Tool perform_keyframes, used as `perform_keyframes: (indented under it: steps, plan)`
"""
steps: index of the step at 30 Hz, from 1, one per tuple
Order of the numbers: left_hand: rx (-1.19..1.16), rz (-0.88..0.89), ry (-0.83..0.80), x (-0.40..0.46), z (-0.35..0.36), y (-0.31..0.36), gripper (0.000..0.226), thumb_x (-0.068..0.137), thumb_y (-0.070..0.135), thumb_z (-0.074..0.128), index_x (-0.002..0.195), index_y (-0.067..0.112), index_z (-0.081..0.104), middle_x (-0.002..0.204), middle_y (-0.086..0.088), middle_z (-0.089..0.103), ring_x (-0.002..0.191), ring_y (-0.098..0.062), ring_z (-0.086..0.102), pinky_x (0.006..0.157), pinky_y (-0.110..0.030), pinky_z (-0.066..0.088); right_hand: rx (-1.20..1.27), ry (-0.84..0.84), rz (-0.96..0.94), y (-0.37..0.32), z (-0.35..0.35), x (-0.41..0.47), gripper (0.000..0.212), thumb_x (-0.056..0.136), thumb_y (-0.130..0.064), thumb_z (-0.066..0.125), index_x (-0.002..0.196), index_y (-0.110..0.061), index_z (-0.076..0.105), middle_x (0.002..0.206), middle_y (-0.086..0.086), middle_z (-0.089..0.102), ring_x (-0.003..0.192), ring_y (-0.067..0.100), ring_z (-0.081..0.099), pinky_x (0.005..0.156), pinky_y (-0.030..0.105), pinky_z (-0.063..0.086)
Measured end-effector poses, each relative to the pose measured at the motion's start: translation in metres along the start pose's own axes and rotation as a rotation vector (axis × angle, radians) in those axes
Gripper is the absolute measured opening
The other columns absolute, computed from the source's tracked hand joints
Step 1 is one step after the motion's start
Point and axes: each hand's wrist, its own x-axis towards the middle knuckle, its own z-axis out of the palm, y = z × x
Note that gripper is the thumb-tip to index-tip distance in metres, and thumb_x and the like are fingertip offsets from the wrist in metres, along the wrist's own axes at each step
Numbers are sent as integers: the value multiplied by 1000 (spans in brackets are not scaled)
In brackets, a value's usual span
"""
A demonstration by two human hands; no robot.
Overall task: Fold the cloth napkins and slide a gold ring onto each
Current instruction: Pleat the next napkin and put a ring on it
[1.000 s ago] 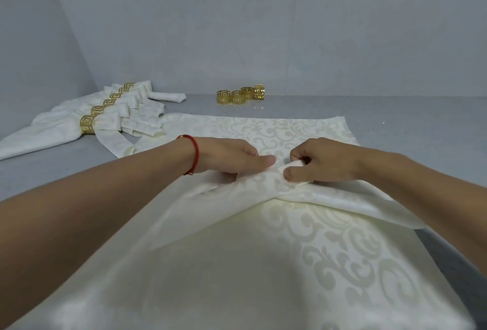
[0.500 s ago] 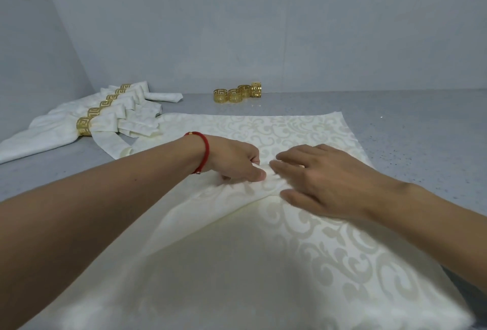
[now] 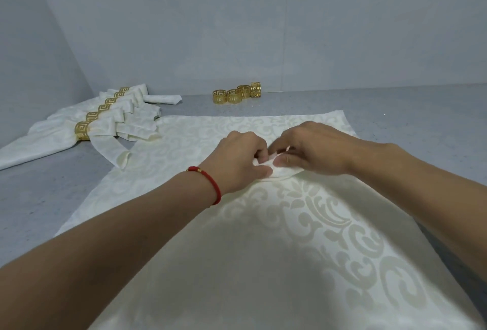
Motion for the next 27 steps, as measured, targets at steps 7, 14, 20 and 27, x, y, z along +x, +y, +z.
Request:
perform_keyframes:
  steps: [7,14,20,27]
  plan:
    - [25,-76,4,7,8,4,19,83,32,78,78,20,64,83,5,58,95,-18,46,61,-18,29,-223,104,-63,-15,12,-24,34,100,-56,45,115,-31,62,102,-12,65,90,20,64,67,35,48]
    - [234,20,-81,9,3,11,27,80,40,81,79,18,65,87,-1,64,86,-26,60,71,-36,51,-221,103,-134,1,17,-13,26,103,-41,53,120,-37,73,118,-12,71,106,19,67,71,36,54]
    - [81,36,50,9,3,4,17,81,24,76,72,11,73,64,10,60,66,-7,48,72,-27,42,201,14,48,9,1,-10,25,95,-55,61,111,-44,77,117,-29,70,112,-6,63,94,25,52]
    - [150,-87,173,24,-9,-47,13,77,24,78,71,17,69,70,11,58,79,-18,53,74,-29,42,571,22,326,24,-13,40,60,97,-73,35,110,-32,79,112,-17,74,106,1,67,105,35,50]
